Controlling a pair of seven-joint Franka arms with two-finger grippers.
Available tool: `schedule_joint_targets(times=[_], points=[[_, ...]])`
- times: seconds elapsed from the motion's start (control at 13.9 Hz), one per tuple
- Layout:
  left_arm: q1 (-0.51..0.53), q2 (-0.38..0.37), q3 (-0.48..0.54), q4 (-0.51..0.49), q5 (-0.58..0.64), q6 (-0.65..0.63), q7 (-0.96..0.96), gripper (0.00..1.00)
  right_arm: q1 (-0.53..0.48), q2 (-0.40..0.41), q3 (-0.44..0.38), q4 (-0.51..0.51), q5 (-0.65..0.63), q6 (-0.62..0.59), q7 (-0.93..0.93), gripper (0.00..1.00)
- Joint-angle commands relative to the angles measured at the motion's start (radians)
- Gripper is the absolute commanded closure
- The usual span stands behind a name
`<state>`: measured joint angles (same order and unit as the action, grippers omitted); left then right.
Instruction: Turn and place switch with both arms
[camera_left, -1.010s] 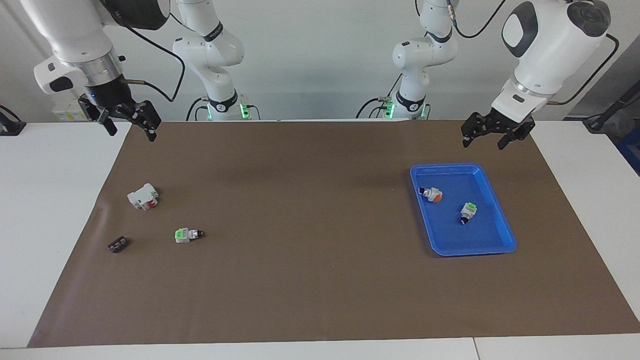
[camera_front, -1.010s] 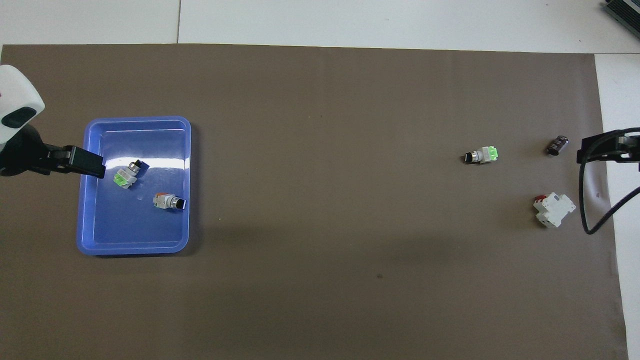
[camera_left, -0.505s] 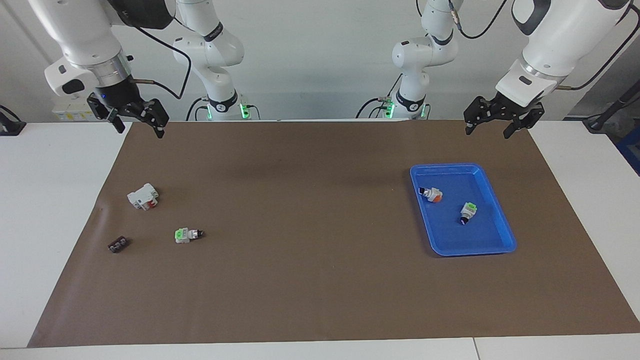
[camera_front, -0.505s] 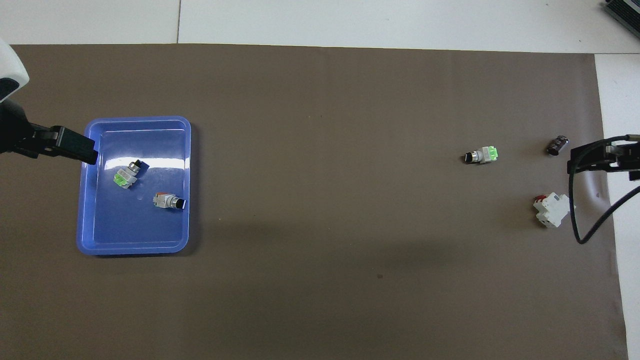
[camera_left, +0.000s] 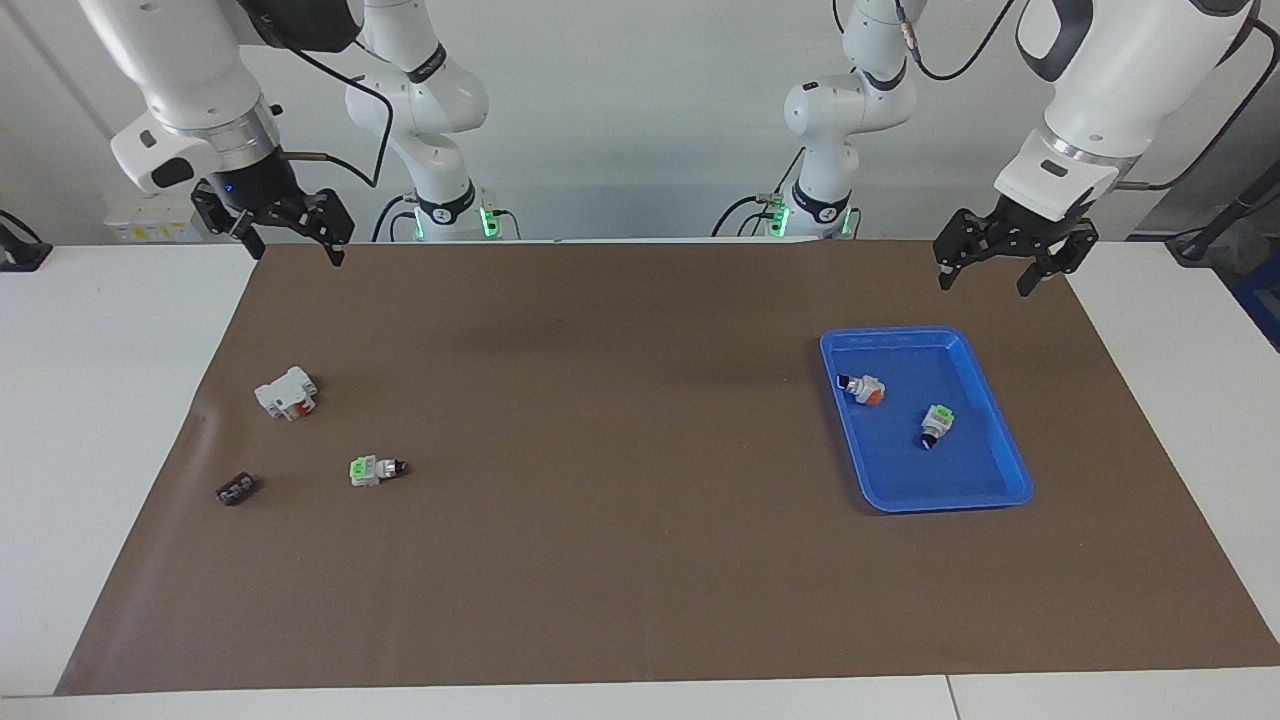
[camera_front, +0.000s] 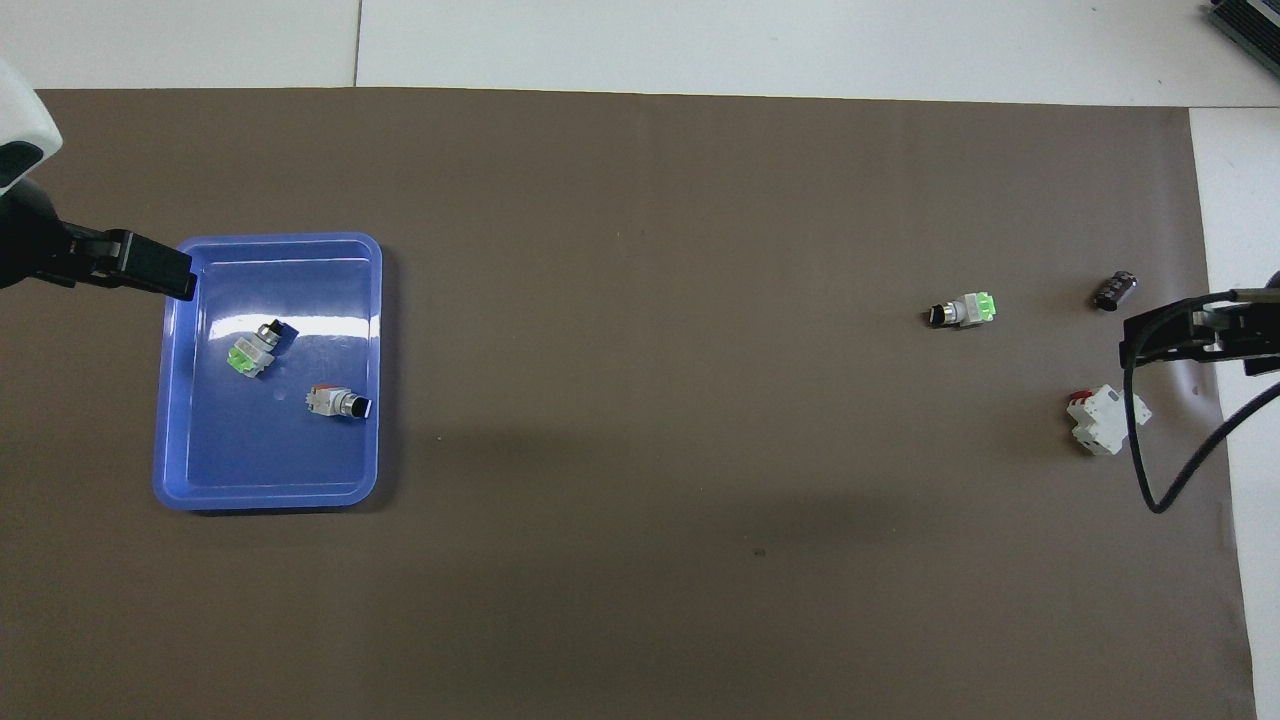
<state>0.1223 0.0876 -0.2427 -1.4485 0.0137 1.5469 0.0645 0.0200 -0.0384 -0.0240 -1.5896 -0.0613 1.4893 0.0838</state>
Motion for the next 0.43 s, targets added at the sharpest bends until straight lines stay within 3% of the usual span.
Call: schedule_joint_targets(times=[0.0, 0.36], points=[[-0.004, -0.063, 0.005, -0.120, 0.023, 0.073, -0.017, 0.00, -0.011, -0.008, 0.003, 0.003, 0.012, -0.009, -0.019, 0.00], [-0.007, -0.081, 0.003, -0.158, 0.023, 0.087, -0.100, 0.00, -0.009, -0.009, 0.004, 0.002, 0.012, -0.003, -0.015, 0.00]])
